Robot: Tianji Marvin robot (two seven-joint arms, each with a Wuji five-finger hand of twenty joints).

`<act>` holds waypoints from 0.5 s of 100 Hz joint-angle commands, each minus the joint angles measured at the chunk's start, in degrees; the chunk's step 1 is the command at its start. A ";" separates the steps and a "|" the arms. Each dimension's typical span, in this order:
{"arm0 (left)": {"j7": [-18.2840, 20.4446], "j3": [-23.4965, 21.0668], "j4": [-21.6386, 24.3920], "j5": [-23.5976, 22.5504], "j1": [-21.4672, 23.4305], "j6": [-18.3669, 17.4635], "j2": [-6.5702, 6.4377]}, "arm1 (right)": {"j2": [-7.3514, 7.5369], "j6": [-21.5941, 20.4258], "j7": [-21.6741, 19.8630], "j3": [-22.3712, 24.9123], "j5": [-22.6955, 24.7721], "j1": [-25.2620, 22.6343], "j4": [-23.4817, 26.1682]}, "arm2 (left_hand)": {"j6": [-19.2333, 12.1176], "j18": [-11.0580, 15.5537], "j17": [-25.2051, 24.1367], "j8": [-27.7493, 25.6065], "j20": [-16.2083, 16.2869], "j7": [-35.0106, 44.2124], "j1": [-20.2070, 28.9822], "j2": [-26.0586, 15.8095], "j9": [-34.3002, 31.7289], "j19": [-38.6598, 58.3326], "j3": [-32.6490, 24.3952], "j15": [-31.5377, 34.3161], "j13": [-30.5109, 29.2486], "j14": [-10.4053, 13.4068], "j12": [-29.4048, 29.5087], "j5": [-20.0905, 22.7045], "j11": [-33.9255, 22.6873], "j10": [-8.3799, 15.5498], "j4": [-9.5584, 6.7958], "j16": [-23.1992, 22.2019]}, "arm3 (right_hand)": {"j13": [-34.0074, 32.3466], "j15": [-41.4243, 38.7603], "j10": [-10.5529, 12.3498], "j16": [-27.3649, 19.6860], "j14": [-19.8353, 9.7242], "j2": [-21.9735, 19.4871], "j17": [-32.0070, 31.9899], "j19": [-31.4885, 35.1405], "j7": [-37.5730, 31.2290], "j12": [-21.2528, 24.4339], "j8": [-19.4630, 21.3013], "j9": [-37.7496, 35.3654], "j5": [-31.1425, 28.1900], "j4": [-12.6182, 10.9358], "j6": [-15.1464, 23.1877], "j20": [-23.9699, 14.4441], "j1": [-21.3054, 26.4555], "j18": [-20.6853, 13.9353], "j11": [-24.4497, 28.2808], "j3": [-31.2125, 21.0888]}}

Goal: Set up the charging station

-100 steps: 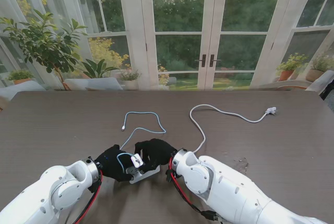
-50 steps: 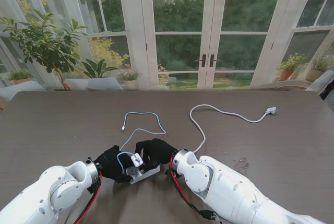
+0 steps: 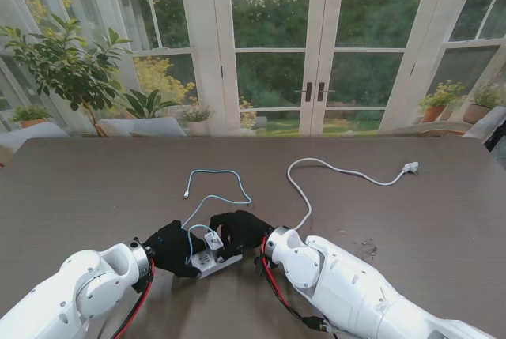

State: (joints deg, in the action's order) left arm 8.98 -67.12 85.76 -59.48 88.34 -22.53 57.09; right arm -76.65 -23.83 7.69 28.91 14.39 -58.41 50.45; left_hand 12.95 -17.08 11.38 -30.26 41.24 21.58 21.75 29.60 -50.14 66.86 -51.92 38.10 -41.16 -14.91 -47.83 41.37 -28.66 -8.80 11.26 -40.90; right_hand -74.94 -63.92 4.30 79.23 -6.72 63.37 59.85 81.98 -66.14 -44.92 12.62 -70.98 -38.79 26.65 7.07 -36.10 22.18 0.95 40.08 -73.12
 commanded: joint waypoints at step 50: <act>2.35 0.73 -1.99 -0.64 1.52 0.19 -0.22 | -0.61 -2.86 1.67 -2.57 3.97 -0.14 -4.58 | -3.03 -0.50 -0.01 0.66 1.18 1.59 1.92 3.19 0.19 -0.14 0.26 -0.46 -0.19 0.39 0.22 3.26 -0.17 1.50 -2.12 0.00 | -0.77 1.34 -0.65 -37.96 1.89 -5.43 -0.34 -2.87 -10.04 0.14 4.21 -3.32 -16.47 -3.54 14.71 0.32 8.28 -0.54 -0.14 -13.63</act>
State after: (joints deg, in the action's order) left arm 8.95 -67.12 85.85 -59.49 88.44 -22.41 57.09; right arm -77.30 -26.80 10.76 27.40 17.10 -57.39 48.00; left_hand 13.18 -17.08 11.41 -30.26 41.25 21.58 22.14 29.84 -50.09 66.86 -51.36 38.10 -41.16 -14.91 -47.83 41.31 -28.64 -8.92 11.30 -40.90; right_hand -75.53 -64.06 5.15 79.24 -7.07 63.37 59.68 81.35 -66.14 -45.49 12.49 -71.48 -38.81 26.69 7.24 -36.10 22.18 1.09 40.58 -73.12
